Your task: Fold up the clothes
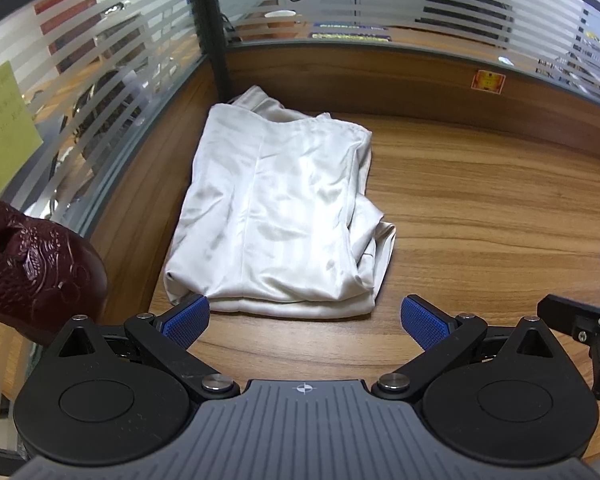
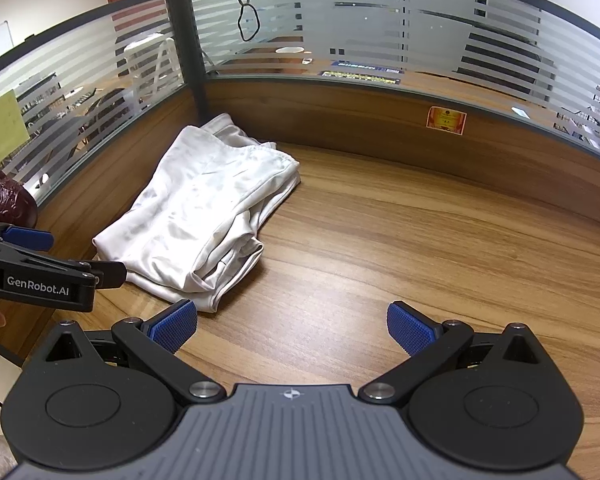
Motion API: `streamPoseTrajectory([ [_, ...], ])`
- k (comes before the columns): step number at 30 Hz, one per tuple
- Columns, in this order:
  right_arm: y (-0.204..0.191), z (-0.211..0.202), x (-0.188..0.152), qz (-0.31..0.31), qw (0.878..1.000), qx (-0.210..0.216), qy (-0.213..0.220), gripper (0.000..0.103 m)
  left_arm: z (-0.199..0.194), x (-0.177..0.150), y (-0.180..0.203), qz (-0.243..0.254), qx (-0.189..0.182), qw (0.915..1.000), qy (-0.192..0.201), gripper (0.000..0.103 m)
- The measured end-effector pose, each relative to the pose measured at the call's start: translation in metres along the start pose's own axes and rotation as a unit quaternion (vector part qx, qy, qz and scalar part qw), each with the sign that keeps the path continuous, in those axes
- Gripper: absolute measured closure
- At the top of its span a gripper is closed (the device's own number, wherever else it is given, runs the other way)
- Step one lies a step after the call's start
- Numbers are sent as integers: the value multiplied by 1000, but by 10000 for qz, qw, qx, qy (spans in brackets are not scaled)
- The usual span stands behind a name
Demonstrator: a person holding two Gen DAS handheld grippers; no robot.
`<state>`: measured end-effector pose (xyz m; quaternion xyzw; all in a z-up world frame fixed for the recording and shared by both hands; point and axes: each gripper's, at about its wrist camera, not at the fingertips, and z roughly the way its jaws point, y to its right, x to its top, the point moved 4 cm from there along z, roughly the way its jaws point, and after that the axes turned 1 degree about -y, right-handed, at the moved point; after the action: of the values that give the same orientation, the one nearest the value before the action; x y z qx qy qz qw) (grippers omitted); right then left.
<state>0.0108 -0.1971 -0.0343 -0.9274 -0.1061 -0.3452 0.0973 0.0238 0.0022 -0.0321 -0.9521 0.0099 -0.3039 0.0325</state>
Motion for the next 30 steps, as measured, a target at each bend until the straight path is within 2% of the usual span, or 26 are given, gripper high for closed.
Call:
streamPoseTrajectory([
  [8,4,0,0,17,10000,50,-2,0,3,-1,-4,-148,-138,9997,-132,0],
  [17,0,2,-1,-57,9999,121,-97,0,4,2,-5,-44,235,9995,-221,0],
  [30,-6,1,0,-205,9997,124,-52,0,1,0,-6,-150,211,9995,-177,0],
])
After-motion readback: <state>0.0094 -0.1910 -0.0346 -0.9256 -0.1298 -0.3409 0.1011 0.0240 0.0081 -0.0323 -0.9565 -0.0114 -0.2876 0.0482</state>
